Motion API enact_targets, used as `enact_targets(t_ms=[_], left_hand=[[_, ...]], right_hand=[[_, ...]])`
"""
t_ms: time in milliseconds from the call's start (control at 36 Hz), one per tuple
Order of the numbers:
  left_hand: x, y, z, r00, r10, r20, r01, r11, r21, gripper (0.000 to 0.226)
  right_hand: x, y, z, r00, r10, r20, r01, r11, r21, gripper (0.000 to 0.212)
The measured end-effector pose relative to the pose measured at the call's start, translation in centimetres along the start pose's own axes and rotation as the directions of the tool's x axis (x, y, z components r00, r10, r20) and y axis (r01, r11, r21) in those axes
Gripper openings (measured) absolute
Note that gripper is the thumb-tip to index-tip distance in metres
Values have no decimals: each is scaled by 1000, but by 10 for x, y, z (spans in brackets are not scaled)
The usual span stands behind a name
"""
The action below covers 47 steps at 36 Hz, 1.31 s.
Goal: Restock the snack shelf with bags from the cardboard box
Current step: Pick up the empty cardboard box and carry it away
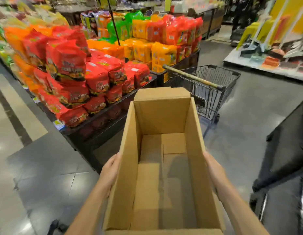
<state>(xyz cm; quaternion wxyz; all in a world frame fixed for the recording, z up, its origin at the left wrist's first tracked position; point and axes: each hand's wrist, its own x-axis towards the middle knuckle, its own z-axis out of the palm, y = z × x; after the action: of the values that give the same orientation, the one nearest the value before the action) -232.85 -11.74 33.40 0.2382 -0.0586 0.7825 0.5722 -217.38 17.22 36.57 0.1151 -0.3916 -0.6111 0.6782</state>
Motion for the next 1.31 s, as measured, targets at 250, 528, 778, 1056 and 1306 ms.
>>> enact_targets(t_ms=[250,528,778,1056,1306], left_hand=[[115,18,31,995,-79,66,75,996,57,36],[271,-3,49,984,-113,140,102,992,78,35],[429,-64,82,979,-136,151,106,975,194,54],[540,-190,141,969,-162,186,120,969,218,50],[619,-287,182,956,-179,232,124,964,235,35]], right_hand=[[127,21,23,996,81,38,-79,995,-53,23],[253,81,81,984,165,-73,-171,982,-82,54],[363,164,112,971,209,-112,-216,975,-55,54],[465,319,119,959,254,-123,-266,959,-97,61],[532,427,132,933,284,-222,-312,945,-101,56]])
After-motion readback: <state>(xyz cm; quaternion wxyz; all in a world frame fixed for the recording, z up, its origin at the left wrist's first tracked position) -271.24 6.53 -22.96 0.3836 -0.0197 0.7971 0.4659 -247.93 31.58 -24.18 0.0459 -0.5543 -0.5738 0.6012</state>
